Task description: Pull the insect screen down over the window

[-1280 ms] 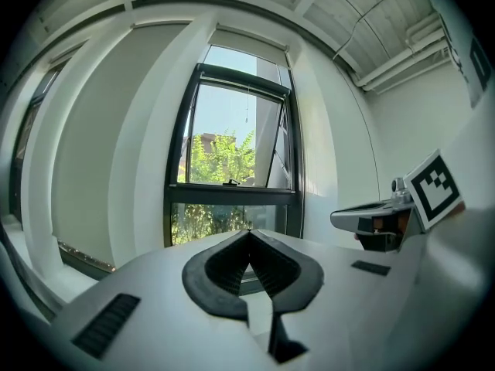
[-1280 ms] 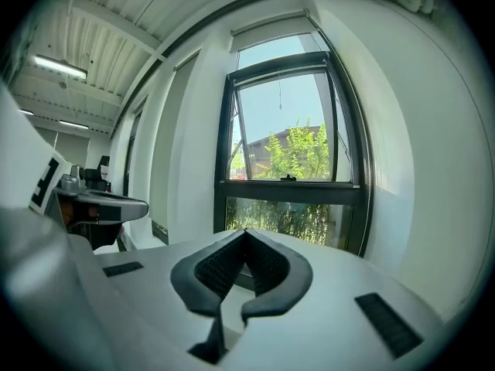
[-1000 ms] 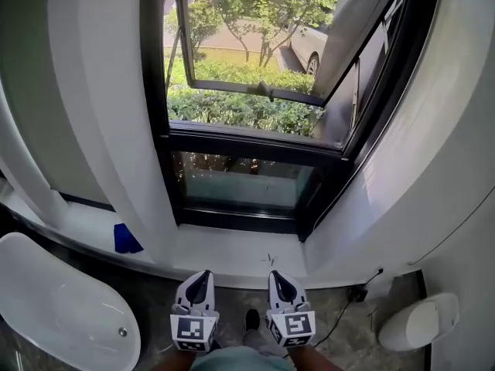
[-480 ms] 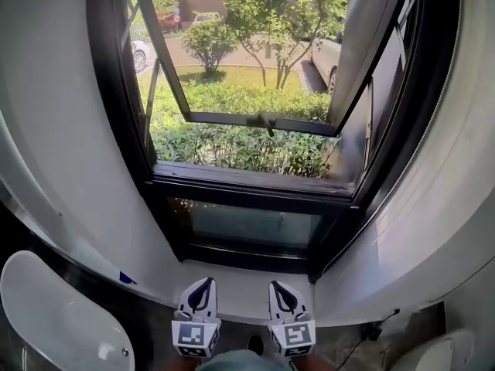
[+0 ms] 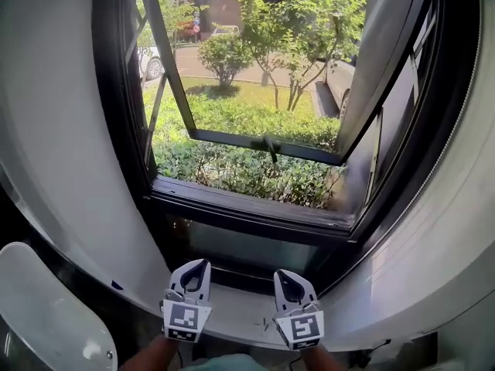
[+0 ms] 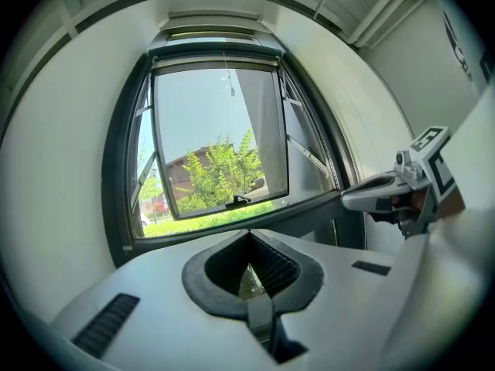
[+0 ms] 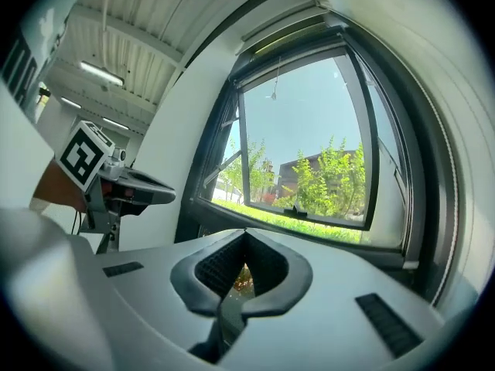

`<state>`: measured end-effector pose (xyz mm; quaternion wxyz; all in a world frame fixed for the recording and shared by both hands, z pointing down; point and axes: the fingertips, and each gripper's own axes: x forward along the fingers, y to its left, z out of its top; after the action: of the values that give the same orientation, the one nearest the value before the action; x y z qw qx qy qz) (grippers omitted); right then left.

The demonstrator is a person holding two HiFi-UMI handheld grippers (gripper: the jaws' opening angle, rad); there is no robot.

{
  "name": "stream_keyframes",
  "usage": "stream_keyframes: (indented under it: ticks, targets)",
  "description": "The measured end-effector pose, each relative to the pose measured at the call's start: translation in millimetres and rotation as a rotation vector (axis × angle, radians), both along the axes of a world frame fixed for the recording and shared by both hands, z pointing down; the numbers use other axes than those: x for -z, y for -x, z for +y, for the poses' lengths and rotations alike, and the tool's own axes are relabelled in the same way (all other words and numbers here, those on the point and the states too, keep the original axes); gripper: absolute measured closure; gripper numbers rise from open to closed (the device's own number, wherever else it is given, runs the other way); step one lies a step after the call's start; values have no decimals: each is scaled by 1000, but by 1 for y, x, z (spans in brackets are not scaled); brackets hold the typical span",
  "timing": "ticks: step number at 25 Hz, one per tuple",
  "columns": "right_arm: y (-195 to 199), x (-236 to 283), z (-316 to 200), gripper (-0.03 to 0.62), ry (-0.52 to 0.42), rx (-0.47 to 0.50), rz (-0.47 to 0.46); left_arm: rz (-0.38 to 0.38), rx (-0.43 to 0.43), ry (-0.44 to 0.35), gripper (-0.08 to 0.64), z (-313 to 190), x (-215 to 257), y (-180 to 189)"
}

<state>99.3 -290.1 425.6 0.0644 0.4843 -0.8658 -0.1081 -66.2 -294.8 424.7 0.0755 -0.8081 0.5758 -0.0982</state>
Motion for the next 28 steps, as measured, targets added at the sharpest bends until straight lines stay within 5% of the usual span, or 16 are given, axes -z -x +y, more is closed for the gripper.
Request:
stream_keyframes:
  ticks: [7, 10, 14, 19, 23, 28]
  targets:
    - [-12, 111, -45, 595, -213, -49, 284, -208, -79, -163, 537, -41, 101, 14]
    - [-14, 177, -66, 594, -317, -96, 388, -344, -123, -239, 433, -58, 155, 18]
    - [-11, 268, -85, 570, -439, -155, 488, -487, -134, -289, 384, -79, 217, 33]
    - [-5, 378, -94, 460, -583, -221, 559, -573, -91, -323, 319, -109, 303, 58]
    - [-6, 458, -100, 415, -712, -323, 701, -651, -31, -364, 246, -133, 370, 77]
    - [-10, 549, -104, 379, -800, -407, 783, -832, 102, -459, 184, -161, 468, 95]
